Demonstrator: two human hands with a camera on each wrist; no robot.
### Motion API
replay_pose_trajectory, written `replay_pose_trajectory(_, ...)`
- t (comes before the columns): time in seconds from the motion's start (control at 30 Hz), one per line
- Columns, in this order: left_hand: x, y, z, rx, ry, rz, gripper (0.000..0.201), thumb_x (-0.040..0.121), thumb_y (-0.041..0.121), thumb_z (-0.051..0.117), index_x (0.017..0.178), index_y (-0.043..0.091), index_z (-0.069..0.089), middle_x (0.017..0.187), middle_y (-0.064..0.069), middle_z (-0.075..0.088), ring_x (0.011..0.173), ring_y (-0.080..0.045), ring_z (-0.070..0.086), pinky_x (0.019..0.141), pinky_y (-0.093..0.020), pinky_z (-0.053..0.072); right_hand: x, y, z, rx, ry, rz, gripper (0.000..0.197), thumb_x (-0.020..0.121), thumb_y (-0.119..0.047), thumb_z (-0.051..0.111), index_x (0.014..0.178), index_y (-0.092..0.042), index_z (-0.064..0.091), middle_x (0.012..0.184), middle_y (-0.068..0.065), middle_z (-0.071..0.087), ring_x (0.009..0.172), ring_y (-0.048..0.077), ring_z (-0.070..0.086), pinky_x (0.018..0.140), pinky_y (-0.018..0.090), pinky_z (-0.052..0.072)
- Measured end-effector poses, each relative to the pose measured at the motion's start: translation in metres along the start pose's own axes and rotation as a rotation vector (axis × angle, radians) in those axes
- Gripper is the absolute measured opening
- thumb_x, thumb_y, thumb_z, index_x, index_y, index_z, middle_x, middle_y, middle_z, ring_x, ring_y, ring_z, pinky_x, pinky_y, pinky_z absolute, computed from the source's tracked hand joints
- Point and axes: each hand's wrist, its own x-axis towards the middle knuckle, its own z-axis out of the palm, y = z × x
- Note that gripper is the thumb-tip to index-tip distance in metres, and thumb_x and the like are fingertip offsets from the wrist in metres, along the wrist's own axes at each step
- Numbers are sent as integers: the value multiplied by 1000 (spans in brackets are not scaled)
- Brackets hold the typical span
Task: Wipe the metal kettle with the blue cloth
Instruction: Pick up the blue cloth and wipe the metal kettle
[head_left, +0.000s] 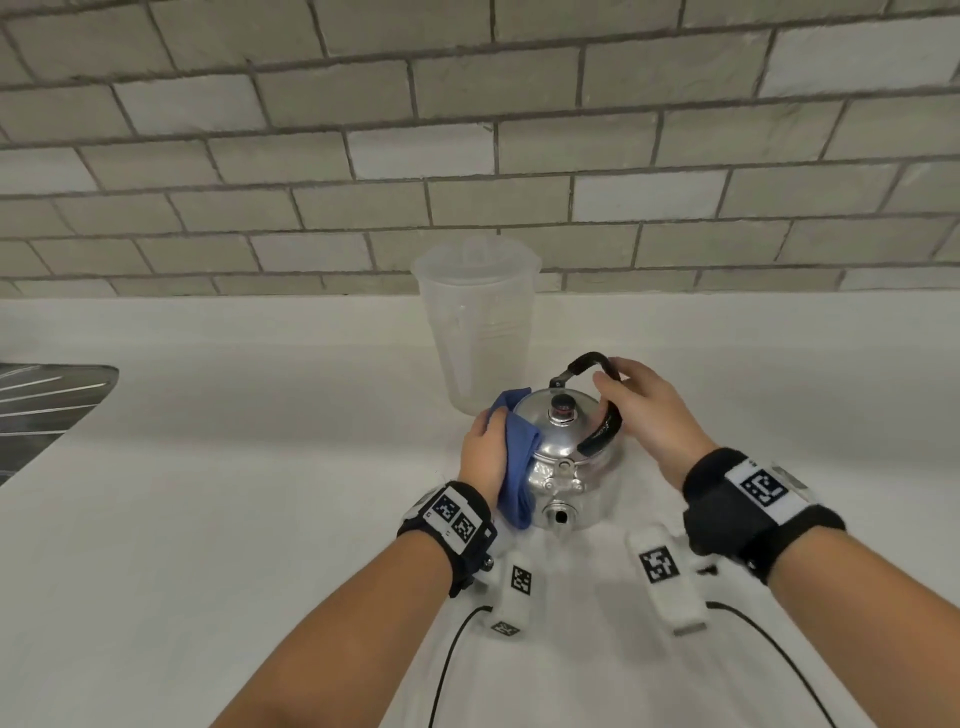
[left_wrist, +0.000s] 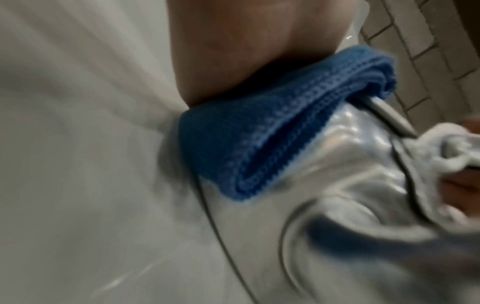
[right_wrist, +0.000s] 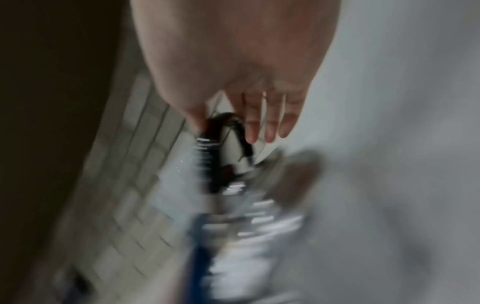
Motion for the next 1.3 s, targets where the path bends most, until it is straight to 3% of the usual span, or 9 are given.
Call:
replay_pose_trajectory(0.1,7,5,-4,76,-35,-24,27,99,21,53,112,3,68,93,-7,70,95,-27,64,81,-20,55,1,8,-19,-459,-300,-327,64,91,-50,47,147,-38,19,153,-14,15,138,2,16,110,27,19)
replay_pose_trajectory(0.23,7,13,-2,67,-67,-85,31,96,37,54,110,11,65,111,-13,66,103,-29,61,104,-53,48,18,15,-33,-755,-479,-515,56,78,-63,54,120,-34,33,157,-10,6,145,3,-6,117,36,18)
replay_pose_trajectory(0.33,4,6,0,22,-19,-60,34,95,40,51,110,12,64,112,-16,66,104,-32,61,104,-55,48,24,6,-33,-924,-439,-681,51,73,-70,55,94,-30,31,134,-1,40,146,13,9,113,37,27)
replay_pose_trajectory(0.53,-16,-19,9,-119,104,62,36,96,34,46,122,15,62,117,-6,67,112,-24,61,105,-40,44,30,0,-14,-1040,-276,-884,59,72,-76,48,90,-20,39,96,0,46,98,17,45,118,32,5)
replay_pose_trajectory(0.7,-23,-13,7,-222,33,-64,45,98,29,46,132,1,55,121,-30,60,94,-23,57,92,-37,45,28,9,7,-1041,-46,-882,73,69,-82,40,88,-12,47,86,-1,45,83,16,41,116,43,19)
replay_pose_trajectory(0.83,-19,-11,-4,-440,78,-213,45,105,27,38,144,6,48,85,-6,70,78,-16,66,74,-27,52,23,11,9,-1099,78,-816,76,70,-81,38,91,-9,49,89,6,50,87,23,45,94,40,40)
replay_pose_trajectory(0.97,-25,-10,9,-583,222,-207,40,95,32,53,121,3,59,110,-12,71,103,-31,61,71,-26,52,22,10,7,-1266,93,-796,74,78,-75,29,95,-7,51,91,10,54,85,26,48,81,37,43)
replay_pose_trajectory(1.1,-25,-2,35,-626,423,-138,38,88,34,62,115,8,68,91,-1,69,75,-17,64,65,-27,52,24,6,18,-1381,163,-697,73,81,-71,28,92,-4,55,86,14,58,81,31,52,79,44,44)
replay_pose_trajectory(1.3,2,10,35,-686,639,-290,41,81,48,55,94,10,69,86,-4,62,81,-22,55,80,-34,41,18,3,23,-1365,123,-737,54,85,-59,40,87,-8,57,80,10,62,74,30,56,72,41,43)
